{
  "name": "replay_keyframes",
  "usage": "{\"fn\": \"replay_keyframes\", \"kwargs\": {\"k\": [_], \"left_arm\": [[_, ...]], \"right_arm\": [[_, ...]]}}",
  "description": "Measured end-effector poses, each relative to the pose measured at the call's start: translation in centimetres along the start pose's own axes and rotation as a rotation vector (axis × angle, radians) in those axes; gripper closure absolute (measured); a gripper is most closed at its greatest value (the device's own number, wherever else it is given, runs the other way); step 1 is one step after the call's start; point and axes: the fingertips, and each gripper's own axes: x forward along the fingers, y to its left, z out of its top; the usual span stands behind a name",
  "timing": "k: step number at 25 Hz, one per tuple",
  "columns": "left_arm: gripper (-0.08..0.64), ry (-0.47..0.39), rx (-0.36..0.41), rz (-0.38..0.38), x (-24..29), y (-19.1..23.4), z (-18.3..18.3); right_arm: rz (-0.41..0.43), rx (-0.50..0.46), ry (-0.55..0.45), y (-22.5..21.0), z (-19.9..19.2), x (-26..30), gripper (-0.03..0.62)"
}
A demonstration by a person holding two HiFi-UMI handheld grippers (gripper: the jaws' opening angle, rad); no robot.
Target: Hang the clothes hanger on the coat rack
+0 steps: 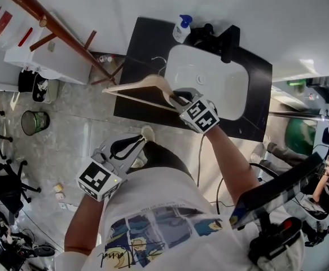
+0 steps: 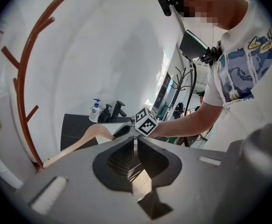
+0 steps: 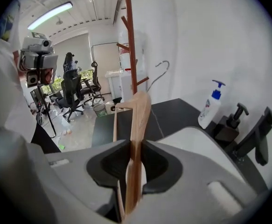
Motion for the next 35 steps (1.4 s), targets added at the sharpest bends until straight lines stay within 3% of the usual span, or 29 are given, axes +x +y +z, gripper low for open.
{"fn": "replay_keyframes", "kwargs": {"k": [9, 17, 23, 35], "left_arm": [[0.531, -0.016, 0.001, 0.033, -0.3, 0.5, 0.8], [0.531, -0.045, 0.011, 0.057, -0.4, 1.2, 1.7], [0.531, -0.100, 0.028, 0.093, -2.2, 2.1, 2.2], [0.531, -0.180, 0.073, 0.125, -10.1, 1.6, 2.4]], "right_arm": [[0.006, -0.016, -0.035, -1.1, 1.0, 0.3, 0.545], [0.103, -0.033, -0.052, -0.8, 3.8, -1.6, 0.546], [0.155, -0.071, -0.109, 0.1, 8.3, -4.1, 0.546], [0.256, -0.139, -0.181, 6.7, 18.7, -8.1, 0.546]]}}
